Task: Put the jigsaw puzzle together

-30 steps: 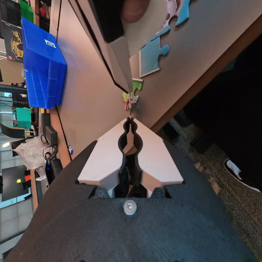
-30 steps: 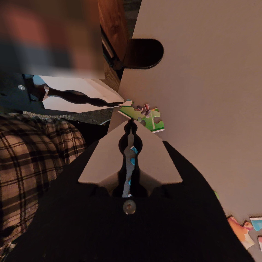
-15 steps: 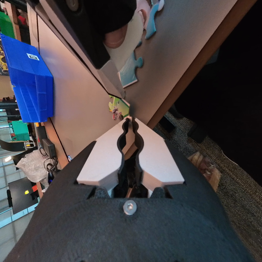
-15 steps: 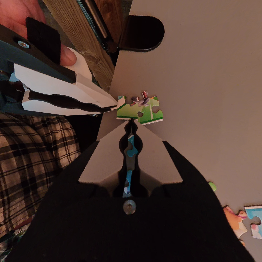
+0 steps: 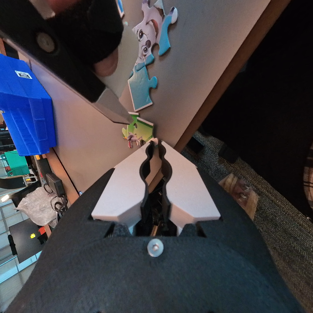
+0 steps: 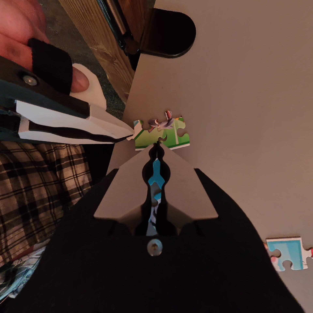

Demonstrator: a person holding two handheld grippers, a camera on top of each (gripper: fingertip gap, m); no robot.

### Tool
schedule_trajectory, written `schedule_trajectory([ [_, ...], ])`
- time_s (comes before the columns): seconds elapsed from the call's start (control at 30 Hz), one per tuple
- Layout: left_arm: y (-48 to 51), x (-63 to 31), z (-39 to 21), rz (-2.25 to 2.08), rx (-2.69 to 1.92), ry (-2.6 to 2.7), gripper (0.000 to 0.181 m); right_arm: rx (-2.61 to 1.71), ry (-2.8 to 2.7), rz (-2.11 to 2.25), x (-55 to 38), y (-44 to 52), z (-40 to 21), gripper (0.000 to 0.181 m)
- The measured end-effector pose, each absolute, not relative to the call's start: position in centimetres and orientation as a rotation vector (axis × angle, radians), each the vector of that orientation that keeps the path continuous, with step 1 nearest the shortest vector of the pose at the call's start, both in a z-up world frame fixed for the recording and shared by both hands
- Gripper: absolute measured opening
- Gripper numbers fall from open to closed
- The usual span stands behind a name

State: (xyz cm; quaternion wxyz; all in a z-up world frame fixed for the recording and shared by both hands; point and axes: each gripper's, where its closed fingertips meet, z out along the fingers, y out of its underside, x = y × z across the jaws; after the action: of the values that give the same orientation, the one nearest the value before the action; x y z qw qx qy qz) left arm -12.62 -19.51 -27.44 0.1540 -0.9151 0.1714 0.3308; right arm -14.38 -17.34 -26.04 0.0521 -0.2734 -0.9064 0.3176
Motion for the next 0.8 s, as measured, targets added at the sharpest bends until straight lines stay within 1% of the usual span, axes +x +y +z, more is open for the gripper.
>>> schedule_trajectory([
  [0.2,-19.3,-12.6,-27.5,0.944,-2.642,0.513,0.005,-0.811,-2.789,0.927,-15.3,-18.0,-27.2,0.0],
  [0.57,-18.6,-12.1,-27.5,0.869,-2.659,0.547,0.005,-0.806,-2.814,0.845,-15.4,-17.8,-27.4,0.0],
  [0.67,-18.7,-11.9,-27.5,0.771,-2.653,0.505,0.005,-0.785,-2.812,0.812,-15.4,-17.8,-27.4,0.0],
  [0.7,-18.7,-11.4,-27.6,0.694,-2.649,0.489,0.004,-0.782,-2.812,0.807,-15.4,-17.8,-27.5,0.0],
  [0.77,-18.8,-10.1,-27.4,0.475,-2.632,0.426,0.01,-0.776,-2.81,0.799,-15.4,-17.8,-27.5,0.0],
  [0.8,-19.0,-9.8,-27.2,0.397,-2.617,0.388,0.01,-0.77,-2.808,0.793,-15.4,-17.8,-27.5,0.0],
])
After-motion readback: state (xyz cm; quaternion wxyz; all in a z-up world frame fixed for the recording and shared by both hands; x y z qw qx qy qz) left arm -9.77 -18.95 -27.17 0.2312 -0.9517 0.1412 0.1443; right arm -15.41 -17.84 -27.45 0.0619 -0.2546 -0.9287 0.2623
